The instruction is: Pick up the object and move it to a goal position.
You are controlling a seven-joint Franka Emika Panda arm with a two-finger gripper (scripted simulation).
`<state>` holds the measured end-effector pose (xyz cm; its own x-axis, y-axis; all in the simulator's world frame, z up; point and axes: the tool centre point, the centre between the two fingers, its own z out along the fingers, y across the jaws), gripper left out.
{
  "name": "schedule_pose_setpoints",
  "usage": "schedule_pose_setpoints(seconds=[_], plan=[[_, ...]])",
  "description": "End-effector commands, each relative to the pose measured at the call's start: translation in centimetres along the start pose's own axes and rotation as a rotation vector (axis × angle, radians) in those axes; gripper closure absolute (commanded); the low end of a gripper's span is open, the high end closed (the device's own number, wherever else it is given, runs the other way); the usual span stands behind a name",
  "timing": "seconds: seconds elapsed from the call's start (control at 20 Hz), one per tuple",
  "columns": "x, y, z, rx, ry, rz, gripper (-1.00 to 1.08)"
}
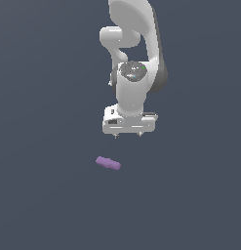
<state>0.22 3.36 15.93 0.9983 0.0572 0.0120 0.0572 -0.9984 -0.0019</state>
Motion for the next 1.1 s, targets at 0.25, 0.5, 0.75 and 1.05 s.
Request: schedule_pose_setpoints(seconds=[0.25, 0.5, 0.75, 1.05], plan=[[0.4, -0.6, -0.7, -0.011, 0.012, -0.023, -0.92], [0.8, -1.3, -1.7, -0.025, 0.026, -0.042, -0.92], [0.8, -1.2, -1.5, -0.024, 0.025, -0.046, -0.92], [1.1, -0.8, -1.1, -0.026, 0.022, -0.096, -0.92]])
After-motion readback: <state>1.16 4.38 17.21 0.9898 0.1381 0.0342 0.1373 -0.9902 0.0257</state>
